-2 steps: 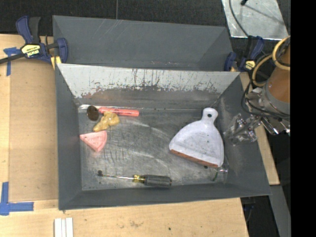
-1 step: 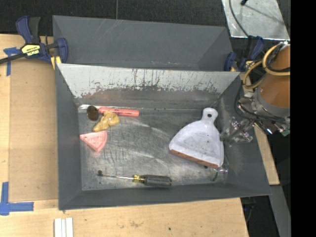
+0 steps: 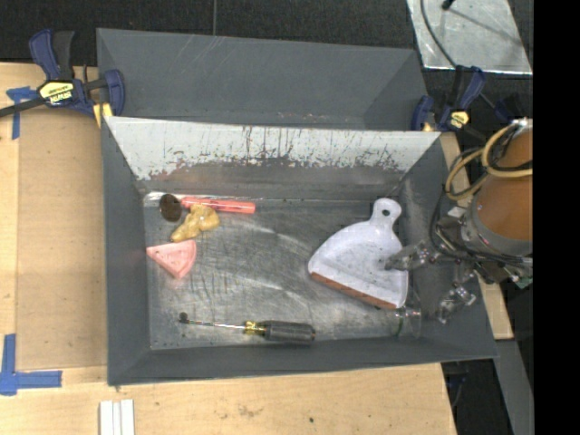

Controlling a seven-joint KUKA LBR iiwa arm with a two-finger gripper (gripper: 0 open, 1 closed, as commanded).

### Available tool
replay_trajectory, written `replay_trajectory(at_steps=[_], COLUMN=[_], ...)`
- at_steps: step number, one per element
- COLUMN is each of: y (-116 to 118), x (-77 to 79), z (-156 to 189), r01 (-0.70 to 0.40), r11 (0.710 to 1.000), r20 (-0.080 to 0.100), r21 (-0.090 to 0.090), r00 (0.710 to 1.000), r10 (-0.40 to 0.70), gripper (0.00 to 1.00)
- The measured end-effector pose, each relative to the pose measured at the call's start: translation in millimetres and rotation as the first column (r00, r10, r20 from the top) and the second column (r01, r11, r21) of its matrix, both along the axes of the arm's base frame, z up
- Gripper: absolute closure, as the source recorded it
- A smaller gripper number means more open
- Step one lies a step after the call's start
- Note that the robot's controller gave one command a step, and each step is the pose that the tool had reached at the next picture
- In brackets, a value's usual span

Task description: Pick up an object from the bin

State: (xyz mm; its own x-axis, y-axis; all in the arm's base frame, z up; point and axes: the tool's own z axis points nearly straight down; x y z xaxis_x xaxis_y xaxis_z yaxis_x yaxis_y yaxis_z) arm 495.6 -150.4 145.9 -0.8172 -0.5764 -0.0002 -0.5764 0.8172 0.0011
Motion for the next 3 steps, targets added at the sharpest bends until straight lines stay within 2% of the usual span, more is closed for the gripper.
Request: replay_trajectory(at_steps=[1, 2, 3], y=[0, 22, 22], x=[1.6, 6.9, 6.9], z=[0, -71, -71], r01=[-0.001, -0.452, -0.453], r11=[1.0, 0.892, 0.891], r20=[0.003, 0.023, 0.023], r21=[-0.001, -0.005, -0.005], r00=[1.0, 0.892, 0.891], r10=[0.001, 0.452, 0.453], gripper=[0.0, 1.0, 1.0])
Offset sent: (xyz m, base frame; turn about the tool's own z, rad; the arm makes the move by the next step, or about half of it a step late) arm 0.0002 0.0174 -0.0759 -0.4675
